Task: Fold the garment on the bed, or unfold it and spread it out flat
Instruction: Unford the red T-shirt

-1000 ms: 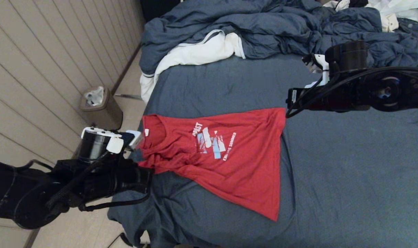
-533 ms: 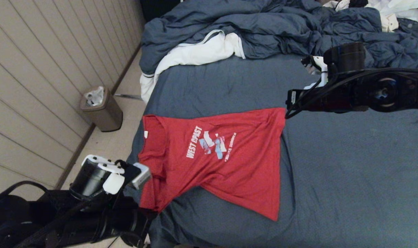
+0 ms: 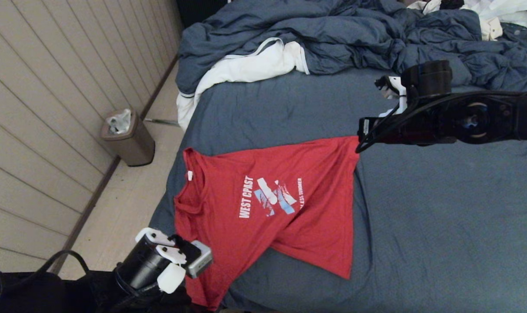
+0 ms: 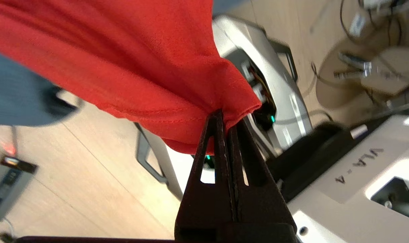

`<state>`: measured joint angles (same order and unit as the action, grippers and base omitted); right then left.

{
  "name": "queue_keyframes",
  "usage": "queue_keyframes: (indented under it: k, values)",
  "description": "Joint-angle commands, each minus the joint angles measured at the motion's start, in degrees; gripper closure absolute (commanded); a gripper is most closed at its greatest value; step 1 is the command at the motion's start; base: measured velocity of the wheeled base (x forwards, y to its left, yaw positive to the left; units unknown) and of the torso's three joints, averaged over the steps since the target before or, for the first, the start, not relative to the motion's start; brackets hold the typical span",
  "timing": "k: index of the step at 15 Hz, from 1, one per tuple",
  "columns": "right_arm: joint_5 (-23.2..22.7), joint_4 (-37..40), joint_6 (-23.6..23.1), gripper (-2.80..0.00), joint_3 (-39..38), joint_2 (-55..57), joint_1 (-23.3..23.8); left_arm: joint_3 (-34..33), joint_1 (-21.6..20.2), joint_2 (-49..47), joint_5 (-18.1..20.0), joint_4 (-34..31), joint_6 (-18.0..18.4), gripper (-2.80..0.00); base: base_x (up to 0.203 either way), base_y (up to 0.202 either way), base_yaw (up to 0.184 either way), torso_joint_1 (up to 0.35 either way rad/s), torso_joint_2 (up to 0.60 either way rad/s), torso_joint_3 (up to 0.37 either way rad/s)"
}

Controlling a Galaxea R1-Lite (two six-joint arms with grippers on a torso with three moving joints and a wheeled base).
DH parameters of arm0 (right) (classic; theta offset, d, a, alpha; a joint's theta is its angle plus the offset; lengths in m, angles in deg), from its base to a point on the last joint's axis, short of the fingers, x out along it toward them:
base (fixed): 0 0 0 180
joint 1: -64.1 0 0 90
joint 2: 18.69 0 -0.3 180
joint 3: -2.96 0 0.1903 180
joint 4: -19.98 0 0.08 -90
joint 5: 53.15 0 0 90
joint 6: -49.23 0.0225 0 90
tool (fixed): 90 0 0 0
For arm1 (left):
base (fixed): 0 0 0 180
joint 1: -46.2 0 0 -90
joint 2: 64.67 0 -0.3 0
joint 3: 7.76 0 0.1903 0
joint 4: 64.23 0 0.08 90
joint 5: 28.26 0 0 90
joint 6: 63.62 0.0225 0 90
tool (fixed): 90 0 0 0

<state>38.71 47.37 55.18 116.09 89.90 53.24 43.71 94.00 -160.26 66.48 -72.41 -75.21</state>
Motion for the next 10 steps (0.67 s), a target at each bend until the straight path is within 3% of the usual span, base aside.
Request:
queue_keyframes:
  k: [1, 10]
  values:
    - [0.1, 0.0, 0.0, 0.0, 0.3, 0.5, 0.1, 0.4, 2.9, -5.4, 0.0, 0.7, -1.7, 0.0, 0.0, 0.0, 0.0, 0.0, 0.0, 0.0]
    - [0.1, 0.0, 0.1, 0.0, 0.2, 1.0, 0.0, -0.3, 6.0, -8.0, -0.3, 2.0, -2.0, 0.0, 0.0, 0.0, 0.0, 0.0, 0.0, 0.0]
